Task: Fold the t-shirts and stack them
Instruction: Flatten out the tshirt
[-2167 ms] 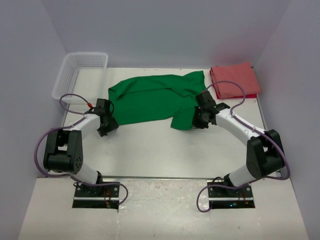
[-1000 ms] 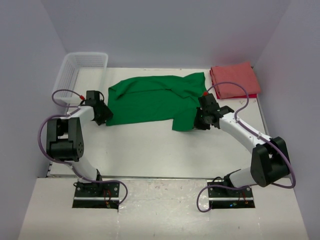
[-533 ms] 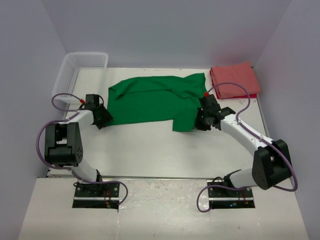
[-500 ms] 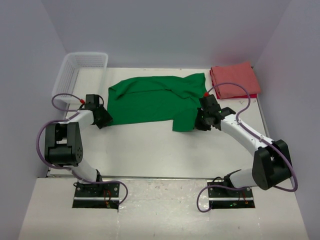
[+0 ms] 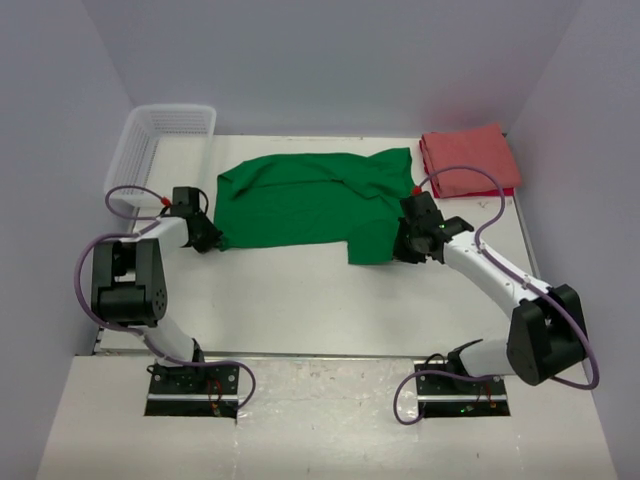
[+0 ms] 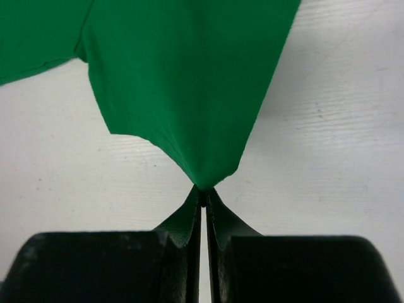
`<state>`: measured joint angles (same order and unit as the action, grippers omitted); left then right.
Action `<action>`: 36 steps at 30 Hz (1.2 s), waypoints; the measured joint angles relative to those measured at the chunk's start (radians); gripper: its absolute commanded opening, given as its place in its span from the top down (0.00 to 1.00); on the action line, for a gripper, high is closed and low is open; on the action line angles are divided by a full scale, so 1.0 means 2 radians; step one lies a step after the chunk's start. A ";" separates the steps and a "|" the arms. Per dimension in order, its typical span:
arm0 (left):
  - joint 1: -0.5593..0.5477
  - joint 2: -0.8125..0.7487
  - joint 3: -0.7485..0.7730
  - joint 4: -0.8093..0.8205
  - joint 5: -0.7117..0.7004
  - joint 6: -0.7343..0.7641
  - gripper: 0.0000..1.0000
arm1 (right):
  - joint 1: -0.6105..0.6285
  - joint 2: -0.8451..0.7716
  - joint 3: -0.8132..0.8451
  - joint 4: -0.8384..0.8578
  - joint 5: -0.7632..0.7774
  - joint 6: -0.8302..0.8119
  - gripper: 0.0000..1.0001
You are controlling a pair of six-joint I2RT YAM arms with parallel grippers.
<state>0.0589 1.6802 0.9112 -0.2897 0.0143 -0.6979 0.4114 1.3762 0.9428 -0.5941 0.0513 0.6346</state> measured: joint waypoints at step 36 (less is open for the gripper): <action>0.000 -0.263 0.529 -0.125 0.165 0.128 1.00 | -0.010 -0.107 0.673 -0.223 0.118 -0.200 1.00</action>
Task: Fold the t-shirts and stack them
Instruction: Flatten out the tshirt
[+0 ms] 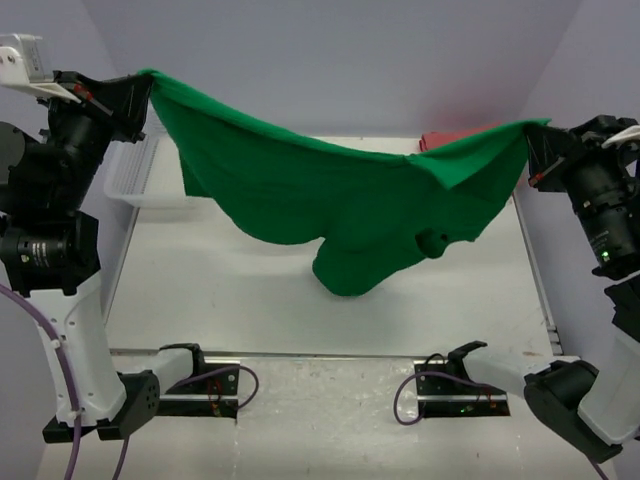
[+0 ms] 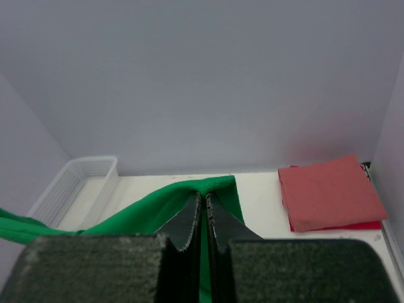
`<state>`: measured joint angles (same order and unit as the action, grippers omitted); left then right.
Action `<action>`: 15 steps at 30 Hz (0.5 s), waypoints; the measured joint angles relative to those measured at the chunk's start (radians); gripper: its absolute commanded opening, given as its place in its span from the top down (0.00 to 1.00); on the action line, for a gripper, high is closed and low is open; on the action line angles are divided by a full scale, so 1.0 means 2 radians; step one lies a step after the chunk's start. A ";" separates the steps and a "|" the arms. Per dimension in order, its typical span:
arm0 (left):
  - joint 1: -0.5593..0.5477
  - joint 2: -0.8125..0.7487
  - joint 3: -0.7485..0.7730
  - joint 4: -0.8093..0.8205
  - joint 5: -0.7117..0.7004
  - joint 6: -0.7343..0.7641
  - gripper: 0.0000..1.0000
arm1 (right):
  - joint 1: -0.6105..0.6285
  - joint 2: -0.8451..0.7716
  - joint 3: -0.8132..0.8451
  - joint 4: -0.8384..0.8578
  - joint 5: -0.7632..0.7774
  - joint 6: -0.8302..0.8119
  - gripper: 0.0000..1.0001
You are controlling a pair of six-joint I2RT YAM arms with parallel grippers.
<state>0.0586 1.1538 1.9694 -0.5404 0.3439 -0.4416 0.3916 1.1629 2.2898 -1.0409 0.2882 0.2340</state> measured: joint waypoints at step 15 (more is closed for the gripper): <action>0.000 0.396 0.064 0.074 -0.007 0.026 1.00 | -0.049 0.351 0.130 0.175 -0.068 -0.114 1.00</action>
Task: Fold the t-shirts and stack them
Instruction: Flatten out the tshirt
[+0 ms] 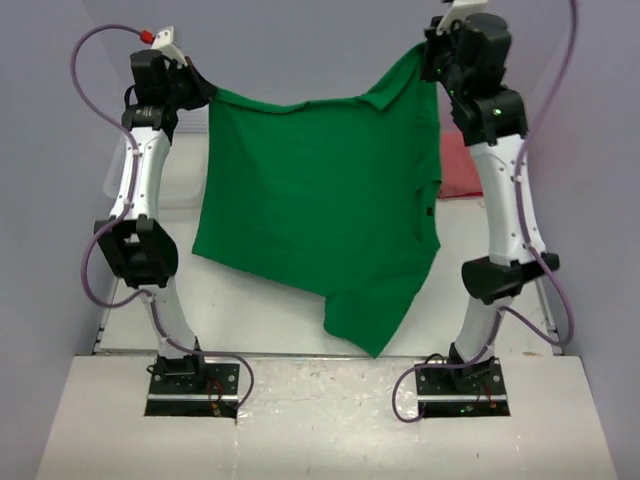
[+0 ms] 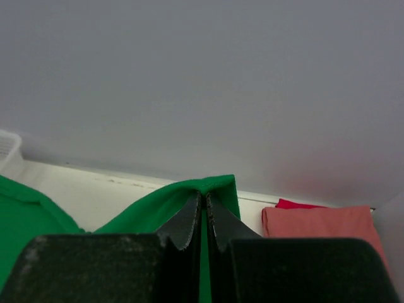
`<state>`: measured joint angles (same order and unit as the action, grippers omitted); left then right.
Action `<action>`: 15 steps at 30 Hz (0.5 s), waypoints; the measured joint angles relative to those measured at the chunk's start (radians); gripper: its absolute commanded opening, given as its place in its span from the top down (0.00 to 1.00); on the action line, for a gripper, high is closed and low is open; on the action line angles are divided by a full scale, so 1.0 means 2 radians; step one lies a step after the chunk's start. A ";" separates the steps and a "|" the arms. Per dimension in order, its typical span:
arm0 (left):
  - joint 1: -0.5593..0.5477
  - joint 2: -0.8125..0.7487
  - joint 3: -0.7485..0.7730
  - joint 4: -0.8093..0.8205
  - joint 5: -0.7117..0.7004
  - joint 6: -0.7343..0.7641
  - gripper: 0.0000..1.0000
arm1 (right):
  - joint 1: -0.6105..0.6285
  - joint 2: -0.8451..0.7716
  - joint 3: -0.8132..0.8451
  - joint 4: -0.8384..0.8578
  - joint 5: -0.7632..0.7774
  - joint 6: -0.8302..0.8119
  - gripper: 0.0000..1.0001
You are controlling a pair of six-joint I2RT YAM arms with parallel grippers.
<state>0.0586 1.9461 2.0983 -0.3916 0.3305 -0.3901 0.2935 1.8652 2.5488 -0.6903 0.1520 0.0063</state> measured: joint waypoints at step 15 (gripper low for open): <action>0.002 0.148 0.140 0.109 0.055 -0.028 1.00 | -0.060 0.066 0.014 0.099 -0.060 -0.040 1.00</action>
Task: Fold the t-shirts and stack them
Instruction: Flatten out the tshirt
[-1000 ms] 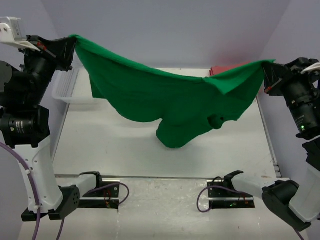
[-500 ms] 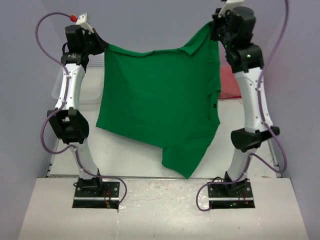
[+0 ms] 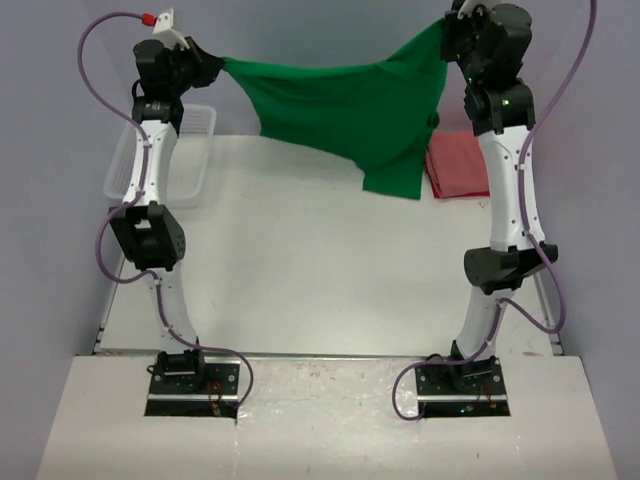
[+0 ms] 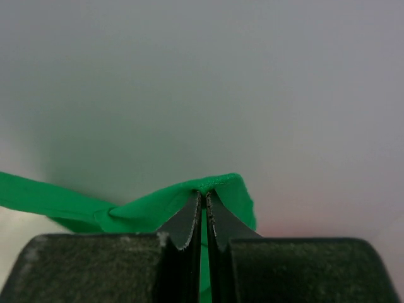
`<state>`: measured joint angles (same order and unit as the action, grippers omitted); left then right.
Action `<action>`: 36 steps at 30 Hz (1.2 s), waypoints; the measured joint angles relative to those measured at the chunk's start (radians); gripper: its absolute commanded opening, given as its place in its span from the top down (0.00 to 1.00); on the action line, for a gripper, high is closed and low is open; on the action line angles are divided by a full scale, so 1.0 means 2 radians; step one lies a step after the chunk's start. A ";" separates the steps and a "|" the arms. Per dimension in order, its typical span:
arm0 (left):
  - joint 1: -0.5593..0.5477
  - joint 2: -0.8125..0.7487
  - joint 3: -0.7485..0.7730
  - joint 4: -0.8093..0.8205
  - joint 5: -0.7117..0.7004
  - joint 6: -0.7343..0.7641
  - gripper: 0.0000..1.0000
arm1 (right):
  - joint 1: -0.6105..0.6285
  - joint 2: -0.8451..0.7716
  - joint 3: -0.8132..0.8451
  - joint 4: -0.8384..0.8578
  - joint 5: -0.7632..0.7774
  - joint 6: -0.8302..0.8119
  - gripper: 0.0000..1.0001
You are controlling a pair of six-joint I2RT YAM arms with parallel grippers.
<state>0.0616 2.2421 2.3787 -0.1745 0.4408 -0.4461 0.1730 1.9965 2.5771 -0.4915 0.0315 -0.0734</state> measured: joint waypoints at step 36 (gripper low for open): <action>-0.060 -0.721 -0.320 -0.061 -0.035 0.066 1.00 | 0.149 -0.612 -0.164 -0.131 0.030 0.078 1.00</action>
<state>-0.0582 0.7994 1.7390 -0.2974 0.3702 -0.3149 0.4706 0.7715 2.2482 -0.7528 0.0921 0.0822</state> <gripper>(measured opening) 0.007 0.007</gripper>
